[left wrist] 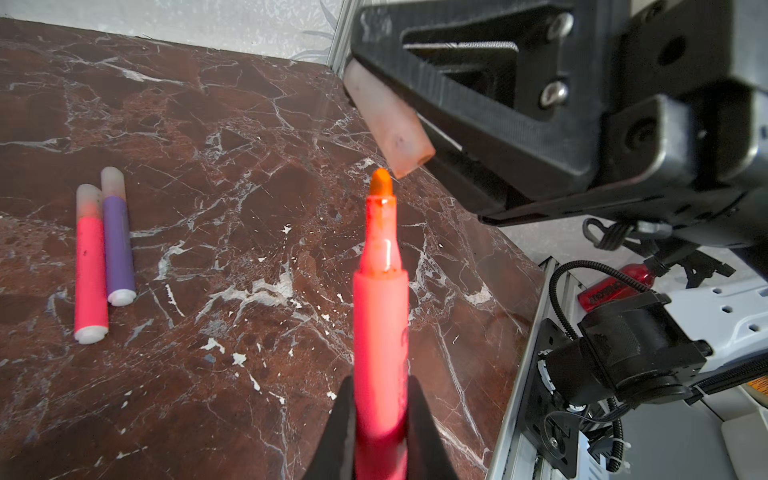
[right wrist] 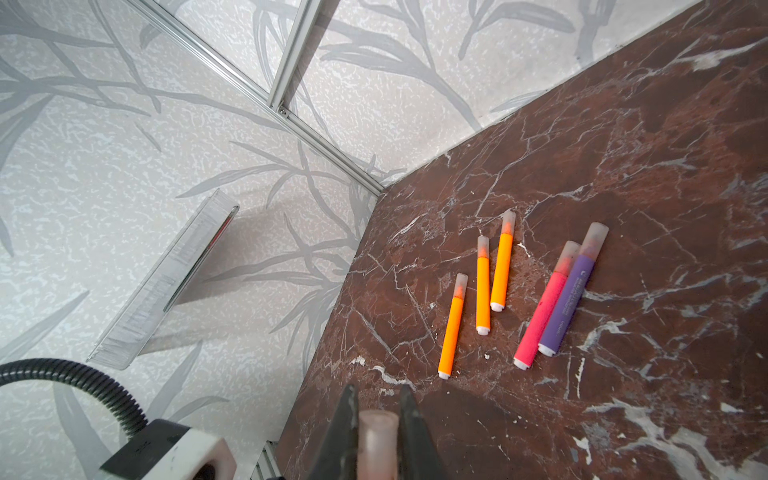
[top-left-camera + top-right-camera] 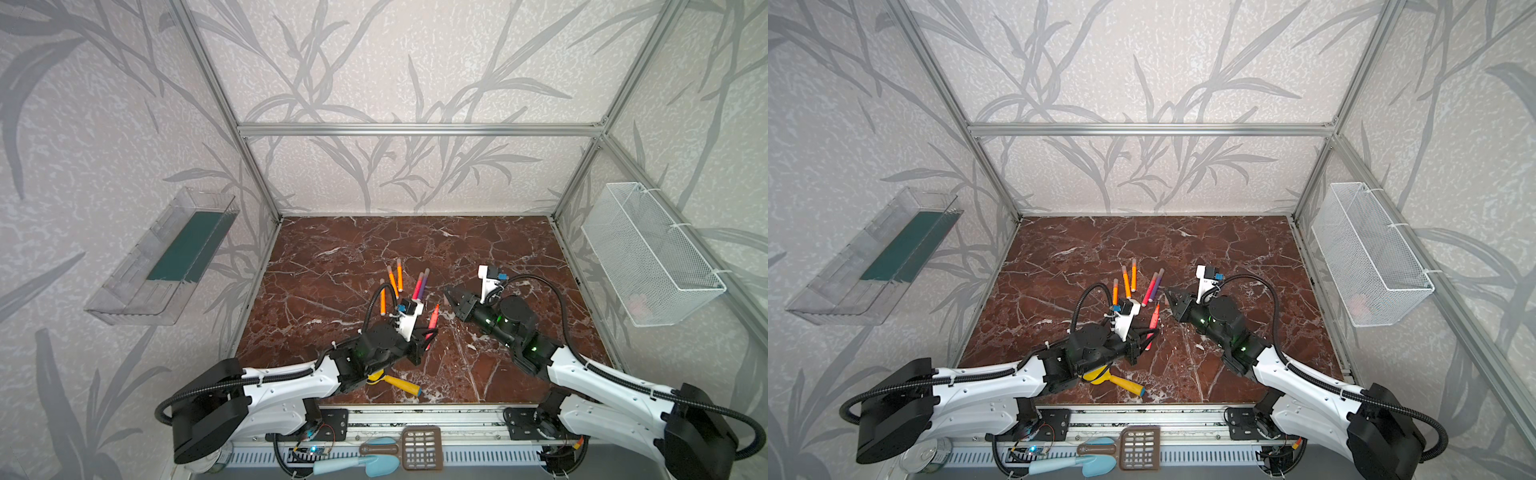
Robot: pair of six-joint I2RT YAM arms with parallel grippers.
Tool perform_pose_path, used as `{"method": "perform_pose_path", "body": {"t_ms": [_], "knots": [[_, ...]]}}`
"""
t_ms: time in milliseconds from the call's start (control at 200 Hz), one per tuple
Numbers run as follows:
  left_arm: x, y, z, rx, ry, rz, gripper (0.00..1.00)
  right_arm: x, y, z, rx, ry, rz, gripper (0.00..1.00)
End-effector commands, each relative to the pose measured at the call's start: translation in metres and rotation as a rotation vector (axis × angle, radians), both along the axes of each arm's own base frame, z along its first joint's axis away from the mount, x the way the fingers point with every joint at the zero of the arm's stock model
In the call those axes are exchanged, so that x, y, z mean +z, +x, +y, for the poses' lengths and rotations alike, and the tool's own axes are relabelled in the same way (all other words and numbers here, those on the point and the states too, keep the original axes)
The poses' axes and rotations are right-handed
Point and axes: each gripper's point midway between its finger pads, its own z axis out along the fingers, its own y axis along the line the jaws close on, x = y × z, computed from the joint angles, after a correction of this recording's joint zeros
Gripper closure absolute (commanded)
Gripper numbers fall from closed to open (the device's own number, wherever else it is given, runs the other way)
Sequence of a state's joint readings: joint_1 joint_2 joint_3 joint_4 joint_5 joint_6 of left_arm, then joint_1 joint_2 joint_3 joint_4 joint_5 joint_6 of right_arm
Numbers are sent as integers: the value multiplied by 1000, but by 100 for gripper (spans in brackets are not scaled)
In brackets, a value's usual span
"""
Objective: Insert the pens into the pen caps
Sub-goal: 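Lower the cap onto the pink marker tip with the right gripper while the left holds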
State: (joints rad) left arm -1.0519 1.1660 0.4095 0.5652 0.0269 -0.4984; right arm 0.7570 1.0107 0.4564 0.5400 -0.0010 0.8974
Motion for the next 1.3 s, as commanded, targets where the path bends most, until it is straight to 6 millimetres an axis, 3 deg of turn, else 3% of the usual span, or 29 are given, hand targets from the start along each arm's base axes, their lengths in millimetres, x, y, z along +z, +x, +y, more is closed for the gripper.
{"method": "perform_pose_path", "body": {"t_ms": [0,270,935,1294], "knots": [[14,2,-8,-6,-54,-12,100,16,3,0,-19,39,-43,100],[9,4,-16,-17,-48,0,100,12,7,6,-18,29,-30,100],[13,5,-12,-4,-58,-11,100,3,1,19,-5,2,-24,100],[16,19,4,88,-75,12,100,0,-8,25,14,-6,-30,100]]}}
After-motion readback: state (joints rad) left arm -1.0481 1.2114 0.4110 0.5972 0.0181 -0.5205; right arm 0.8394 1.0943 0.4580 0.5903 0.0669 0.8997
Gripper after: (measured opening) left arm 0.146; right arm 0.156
